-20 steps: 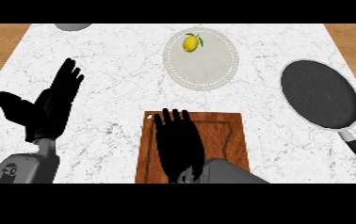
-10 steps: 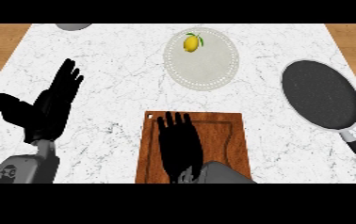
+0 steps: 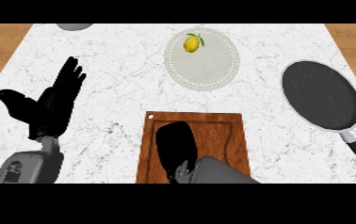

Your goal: Pick the can from the cutting board and place it in the pan

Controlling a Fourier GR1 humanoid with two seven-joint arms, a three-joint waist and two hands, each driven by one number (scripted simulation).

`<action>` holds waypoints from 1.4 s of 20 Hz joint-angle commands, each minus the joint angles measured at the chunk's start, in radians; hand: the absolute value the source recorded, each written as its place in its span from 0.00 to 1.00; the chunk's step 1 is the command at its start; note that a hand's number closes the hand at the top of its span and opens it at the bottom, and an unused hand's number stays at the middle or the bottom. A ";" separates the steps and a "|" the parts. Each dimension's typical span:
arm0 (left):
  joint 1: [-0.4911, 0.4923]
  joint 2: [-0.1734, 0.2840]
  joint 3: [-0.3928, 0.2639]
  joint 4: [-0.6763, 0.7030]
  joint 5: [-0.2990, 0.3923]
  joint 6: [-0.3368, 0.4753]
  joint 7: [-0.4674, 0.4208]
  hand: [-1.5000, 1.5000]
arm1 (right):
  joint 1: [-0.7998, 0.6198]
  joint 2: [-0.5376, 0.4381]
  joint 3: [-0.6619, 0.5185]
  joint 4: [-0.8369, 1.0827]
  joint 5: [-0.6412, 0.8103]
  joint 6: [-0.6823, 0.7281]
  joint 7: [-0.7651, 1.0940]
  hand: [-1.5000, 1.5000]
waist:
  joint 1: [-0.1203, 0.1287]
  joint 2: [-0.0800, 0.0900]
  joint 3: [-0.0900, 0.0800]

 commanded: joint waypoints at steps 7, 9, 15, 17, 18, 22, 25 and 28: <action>-0.053 -0.029 0.034 0.012 -0.031 0.000 0.041 0.50 | 0.022 0.006 0.000 0.046 0.050 -0.081 -0.052 1.00 | -0.006 0.004 0.000; -0.005 -0.046 0.028 0.017 -0.040 -0.019 -0.015 0.50 | 0.024 0.006 0.009 0.020 0.038 -0.121 -0.037 1.00 | -0.003 0.004 0.000; 0.022 -0.008 0.065 0.004 -0.007 -0.065 -0.010 0.50 | 0.140 -0.164 0.047 -0.264 0.206 -0.156 -0.024 1.00 | -0.019 0.000 0.000; 0.060 -0.037 0.032 -0.043 -0.036 -0.026 0.002 0.50 | 0.206 -0.350 -0.001 -0.385 0.181 -0.183 -0.127 1.00 | -0.030 -0.004 0.001; 0.046 -0.016 0.059 -0.021 -0.030 -0.035 -0.002 0.50 | 0.243 -0.396 -0.005 -0.429 0.198 -0.209 -0.143 1.00 | -0.031 -0.002 0.001; 0.034 -0.005 0.078 -0.046 -0.012 -0.037 0.023 0.50 | 0.289 -0.577 -0.074 -0.610 0.276 -0.272 -0.185 1.00 | -0.038 -0.006 0.001; 0.038 -0.045 0.027 -0.039 -0.071 0.008 0.021 0.50 | 0.256 -0.652 -0.163 -0.746 0.301 -0.269 -0.199 1.00 | -0.044 -0.006 0.001; 0.074 -0.057 0.035 -0.042 -0.049 -0.020 -0.019 0.50 | 0.290 -0.683 -0.217 -0.888 0.322 -0.203 -0.136 1.00 | -0.026 -0.003 0.000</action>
